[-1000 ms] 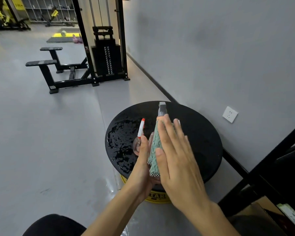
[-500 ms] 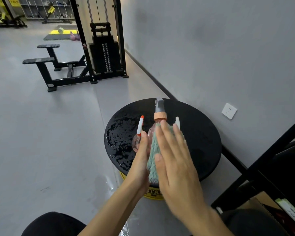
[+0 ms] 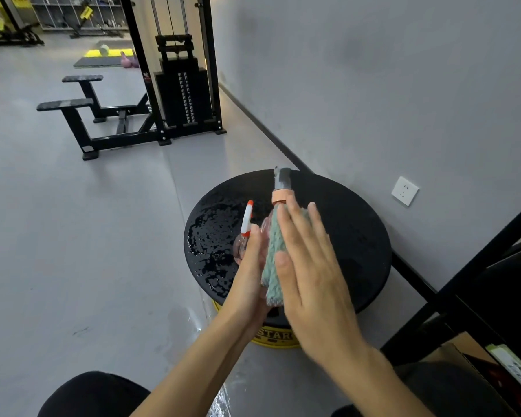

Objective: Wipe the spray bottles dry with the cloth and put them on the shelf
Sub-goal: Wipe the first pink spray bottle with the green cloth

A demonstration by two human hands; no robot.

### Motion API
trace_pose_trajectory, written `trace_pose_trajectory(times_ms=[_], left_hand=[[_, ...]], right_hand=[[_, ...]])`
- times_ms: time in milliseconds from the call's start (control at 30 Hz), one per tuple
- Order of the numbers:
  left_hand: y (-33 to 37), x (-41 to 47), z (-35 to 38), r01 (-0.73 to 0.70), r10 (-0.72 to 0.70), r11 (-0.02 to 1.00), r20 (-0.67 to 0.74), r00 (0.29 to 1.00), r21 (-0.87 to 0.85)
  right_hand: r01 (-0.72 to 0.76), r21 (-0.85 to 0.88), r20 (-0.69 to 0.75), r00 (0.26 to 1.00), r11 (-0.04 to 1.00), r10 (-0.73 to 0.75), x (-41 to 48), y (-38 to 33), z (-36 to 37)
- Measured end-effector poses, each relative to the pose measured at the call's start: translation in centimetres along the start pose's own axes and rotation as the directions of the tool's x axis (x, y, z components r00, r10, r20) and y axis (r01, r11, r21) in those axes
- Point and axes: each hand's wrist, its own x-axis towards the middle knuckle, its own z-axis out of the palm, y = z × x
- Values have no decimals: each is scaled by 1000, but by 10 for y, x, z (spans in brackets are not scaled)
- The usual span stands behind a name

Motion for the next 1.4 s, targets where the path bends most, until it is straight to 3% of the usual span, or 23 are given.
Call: trace_pose_trajectory(times_ms=[133,333,600,833,1133,1400], left_hand=[[3,-1,-1,19,-21,998,-35,999,-58],[4,-10,4,66,-67,998,-6,998,-22],[9,-7,-2,37,-40,994,-31,999,-105],[2,-11,1,98,-97,995,-23,995,24],[3,-9,-2,32,-39,992,-55,998,-121],[-2,-13,1,143,-143,986,17,990,-90]], right_hand=[[21,-42,13,1000,999,-20,-27,-6,8],[-40,118,8,999,992,39,10,4,-5],[13,41,71,997,999,-16,-25,-7,-2],[-63,97,29,998,993,61,3,6,-2],[19,-7,103,994,1000,-19,-27,1,3],[-51,162,50,998,985,44,8,9,-6]])
